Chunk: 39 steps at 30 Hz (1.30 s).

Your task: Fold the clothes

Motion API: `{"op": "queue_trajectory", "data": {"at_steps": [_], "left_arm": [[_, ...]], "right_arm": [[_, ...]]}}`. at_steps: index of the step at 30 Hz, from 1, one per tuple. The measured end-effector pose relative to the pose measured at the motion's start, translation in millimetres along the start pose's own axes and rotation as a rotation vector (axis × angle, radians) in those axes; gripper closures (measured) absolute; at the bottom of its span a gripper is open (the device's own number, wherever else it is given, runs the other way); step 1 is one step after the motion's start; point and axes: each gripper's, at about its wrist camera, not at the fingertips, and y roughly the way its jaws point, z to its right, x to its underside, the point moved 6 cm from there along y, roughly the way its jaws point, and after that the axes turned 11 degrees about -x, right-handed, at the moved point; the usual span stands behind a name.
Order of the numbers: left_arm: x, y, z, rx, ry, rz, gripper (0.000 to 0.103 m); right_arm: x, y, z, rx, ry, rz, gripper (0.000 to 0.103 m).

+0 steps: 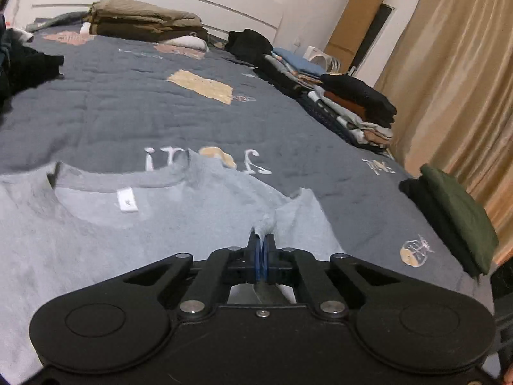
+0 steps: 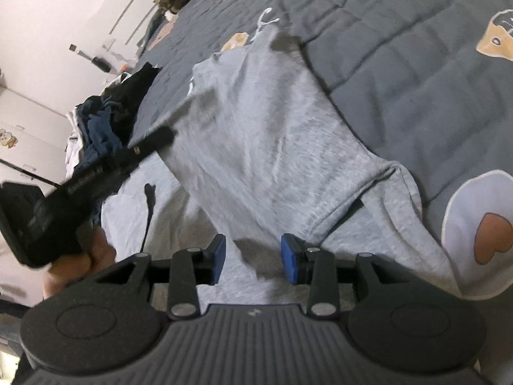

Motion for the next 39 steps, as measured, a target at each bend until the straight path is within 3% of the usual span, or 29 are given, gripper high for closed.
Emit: {"op": "queue_trajectory", "data": {"at_steps": [5, 7, 9, 11, 13, 14, 15, 18, 20, 25, 28, 29, 34, 39], "left_arm": [[18, 17, -12, -0.088, -0.001, -0.144, 0.097], [22, 13, -23, -0.092, -0.055, -0.135, 0.086], [22, 11, -32, -0.066, -0.139, -0.139, 0.065], [24, 13, -32, -0.011, -0.179, -0.147, 0.065], [25, 21, -30, -0.017, -0.177, -0.154, 0.067], [25, 23, -29, -0.018, -0.175, -0.148, 0.087], [24, 26, -27, -0.019, -0.173, -0.142, 0.099], [15, 18, -34, -0.089, -0.159, -0.074, 0.099], [12, 16, -44, -0.127, -0.191, -0.088, 0.099], [10, -23, -44, -0.138, -0.164, -0.078, 0.095], [17, -57, -38, -0.151, -0.112, -0.068, 0.07], [22, -72, -34, -0.161, -0.082, -0.054, 0.058], [46, -127, -29, -0.219, -0.048, -0.051, 0.047], [71, -169, -35, -0.312, -0.008, -0.021, 0.044]], "right_arm": [[2, 0, -2, 0.003, -0.018, -0.02, 0.066], [2, -1, -1, 0.005, -0.022, -0.03, 0.066], [3, -1, -3, 0.008, -0.038, -0.04, 0.066], [5, 0, -5, 0.016, -0.06, -0.049, 0.066], [5, 1, -6, 0.022, -0.071, -0.052, 0.066], [6, 2, -6, 0.025, -0.074, -0.053, 0.066], [6, 2, -6, 0.027, -0.081, -0.056, 0.066], [7, 2, -6, 0.031, -0.107, -0.068, 0.066], [7, 1, -5, 0.028, -0.108, -0.073, 0.066], [6, -4, -5, 0.012, -0.079, -0.064, 0.065], [5, -10, -12, 0.019, -0.101, -0.031, 0.065], [4, -12, -15, 0.019, -0.116, -0.016, 0.065], [5, -22, -28, 0.015, -0.187, 0.04, 0.064], [12, -23, -34, 0.033, -0.244, 0.043, 0.064]]}}
